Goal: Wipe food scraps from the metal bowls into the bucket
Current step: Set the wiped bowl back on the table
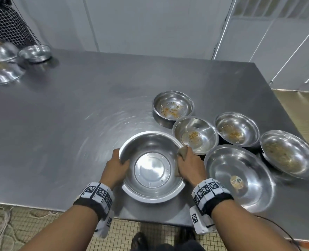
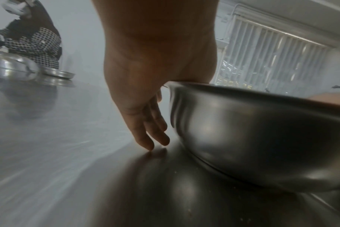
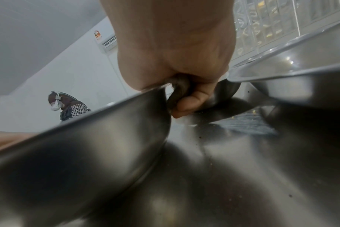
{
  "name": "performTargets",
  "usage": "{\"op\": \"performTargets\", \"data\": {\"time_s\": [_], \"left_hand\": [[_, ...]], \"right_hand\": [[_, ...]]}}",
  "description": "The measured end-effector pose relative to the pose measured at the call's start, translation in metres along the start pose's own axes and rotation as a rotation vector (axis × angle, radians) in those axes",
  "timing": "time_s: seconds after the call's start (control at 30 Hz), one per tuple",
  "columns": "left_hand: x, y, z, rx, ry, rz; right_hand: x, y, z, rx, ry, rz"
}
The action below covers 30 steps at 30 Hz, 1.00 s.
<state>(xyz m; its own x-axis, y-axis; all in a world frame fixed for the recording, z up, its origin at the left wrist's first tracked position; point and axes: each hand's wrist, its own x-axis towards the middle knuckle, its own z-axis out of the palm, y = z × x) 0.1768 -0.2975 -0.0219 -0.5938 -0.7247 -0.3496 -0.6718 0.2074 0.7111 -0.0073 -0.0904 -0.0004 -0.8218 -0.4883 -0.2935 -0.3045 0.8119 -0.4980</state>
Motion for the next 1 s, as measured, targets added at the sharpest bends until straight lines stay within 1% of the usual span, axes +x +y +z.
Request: {"op": "performTargets", "data": {"time_s": [0.07,0.2,0.33,0.5,0.6,0.73,0.83,1.0], "left_hand": [[0.004,0.000,-0.003,0.040,-0.024,0.022],[0.009,0.004,-0.009,0.102,-0.059,0.073],[0.014,0.017,-0.014,0.144,-0.065,0.137],[0.034,0.032,-0.020,0.205,-0.070,0.187],[0.046,0.044,-0.022,0.248,-0.079,0.191],[0.061,0.063,-0.023,0.261,-0.083,0.189],[0.071,0.080,-0.022,0.222,-0.085,0.193],[0.090,0.116,-0.010,0.180,-0.073,0.202]], "right_hand": [[0.000,0.002,0.001,-0.017,0.023,-0.004],[-0.008,-0.005,-0.013,-0.059,0.087,-0.008],[-0.008,-0.001,-0.021,-0.106,0.137,-0.004],[-0.007,0.000,-0.031,-0.067,0.187,0.027],[-0.003,0.002,-0.042,-0.047,0.226,0.030],[0.020,0.012,-0.063,0.011,0.277,0.058],[0.043,0.018,-0.080,0.050,0.303,0.033],[0.086,0.011,-0.112,0.081,0.261,0.001]]}}
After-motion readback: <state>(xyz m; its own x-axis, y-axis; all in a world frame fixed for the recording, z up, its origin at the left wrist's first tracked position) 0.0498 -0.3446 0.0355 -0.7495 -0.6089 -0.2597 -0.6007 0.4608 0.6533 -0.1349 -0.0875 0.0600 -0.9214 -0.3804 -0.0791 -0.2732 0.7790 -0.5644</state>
